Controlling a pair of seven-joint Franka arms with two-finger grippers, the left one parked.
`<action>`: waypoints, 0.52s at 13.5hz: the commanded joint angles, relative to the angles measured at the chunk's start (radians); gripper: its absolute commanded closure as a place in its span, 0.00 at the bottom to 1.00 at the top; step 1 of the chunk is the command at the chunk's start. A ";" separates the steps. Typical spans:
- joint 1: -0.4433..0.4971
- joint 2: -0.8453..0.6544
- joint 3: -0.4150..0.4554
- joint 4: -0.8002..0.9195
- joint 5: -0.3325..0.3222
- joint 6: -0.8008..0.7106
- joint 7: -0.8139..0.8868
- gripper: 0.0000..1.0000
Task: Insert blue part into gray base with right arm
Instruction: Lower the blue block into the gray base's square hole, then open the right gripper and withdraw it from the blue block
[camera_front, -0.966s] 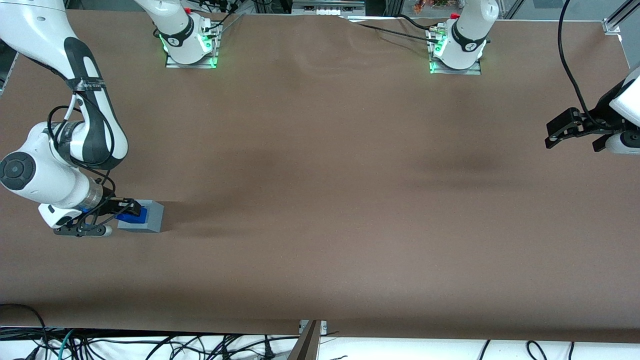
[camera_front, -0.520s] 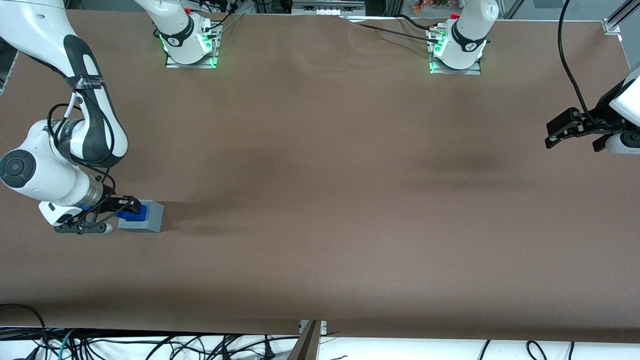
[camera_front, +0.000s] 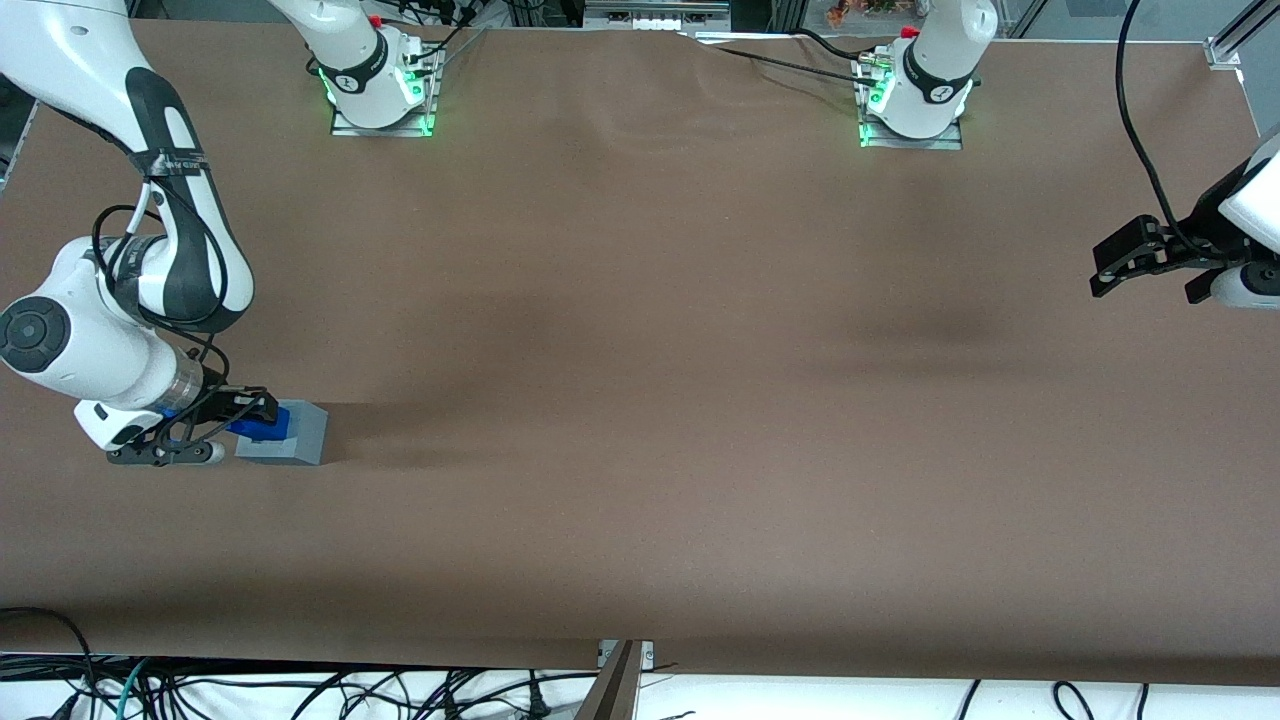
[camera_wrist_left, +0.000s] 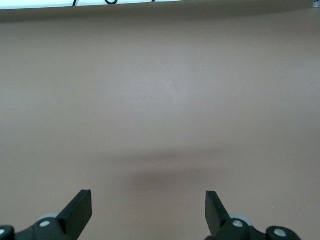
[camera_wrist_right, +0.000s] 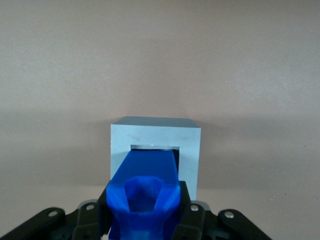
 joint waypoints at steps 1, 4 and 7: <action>-0.007 -0.001 -0.002 -0.047 -0.024 0.032 -0.012 0.94; -0.007 0.010 -0.002 -0.047 -0.025 0.058 -0.014 0.94; -0.007 0.017 -0.002 -0.045 -0.024 0.069 -0.011 0.94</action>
